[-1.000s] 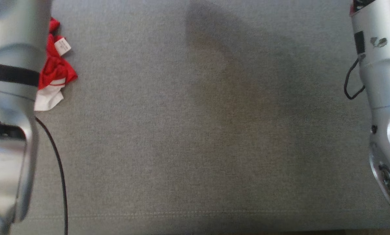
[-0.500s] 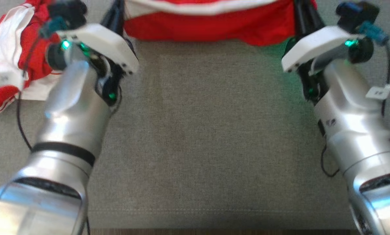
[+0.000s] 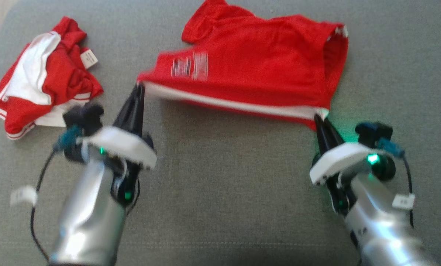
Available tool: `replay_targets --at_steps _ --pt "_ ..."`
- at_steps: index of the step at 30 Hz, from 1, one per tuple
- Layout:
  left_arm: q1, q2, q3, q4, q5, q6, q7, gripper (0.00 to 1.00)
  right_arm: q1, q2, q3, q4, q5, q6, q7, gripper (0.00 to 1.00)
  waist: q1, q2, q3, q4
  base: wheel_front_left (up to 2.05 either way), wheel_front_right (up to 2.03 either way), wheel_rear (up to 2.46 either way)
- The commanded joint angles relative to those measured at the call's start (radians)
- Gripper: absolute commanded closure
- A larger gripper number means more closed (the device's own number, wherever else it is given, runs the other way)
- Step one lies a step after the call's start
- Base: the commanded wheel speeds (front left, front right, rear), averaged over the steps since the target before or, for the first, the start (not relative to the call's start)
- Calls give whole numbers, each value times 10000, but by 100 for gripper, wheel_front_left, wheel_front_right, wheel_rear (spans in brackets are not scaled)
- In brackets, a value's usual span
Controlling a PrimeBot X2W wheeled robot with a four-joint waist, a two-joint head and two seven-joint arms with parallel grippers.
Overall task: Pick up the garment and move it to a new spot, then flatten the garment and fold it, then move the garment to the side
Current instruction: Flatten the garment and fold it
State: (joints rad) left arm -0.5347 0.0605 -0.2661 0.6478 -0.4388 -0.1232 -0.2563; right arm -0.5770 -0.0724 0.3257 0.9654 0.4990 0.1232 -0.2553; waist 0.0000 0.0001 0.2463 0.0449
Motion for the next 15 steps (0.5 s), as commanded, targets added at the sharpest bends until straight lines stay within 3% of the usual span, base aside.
replay_targets --at_steps 1,7,15 --pt "280 336 493 -653 168 10 -54 100 369 163 -14 -351 -102 75 -64 100 0 -1 -257 -11 0 0 0" --pt "2584 359 1113 -2292 638 32 -54 100 2431 189 -736 -1762 -416 75 -64 100 0 -1 -713 -79 0 0 0" --pt "4844 343 1756 -4042 876 362 -55 100 5332 216 -1372 -5067 -681 75 513 100 0 -1 -1203 -256 0 0 0"
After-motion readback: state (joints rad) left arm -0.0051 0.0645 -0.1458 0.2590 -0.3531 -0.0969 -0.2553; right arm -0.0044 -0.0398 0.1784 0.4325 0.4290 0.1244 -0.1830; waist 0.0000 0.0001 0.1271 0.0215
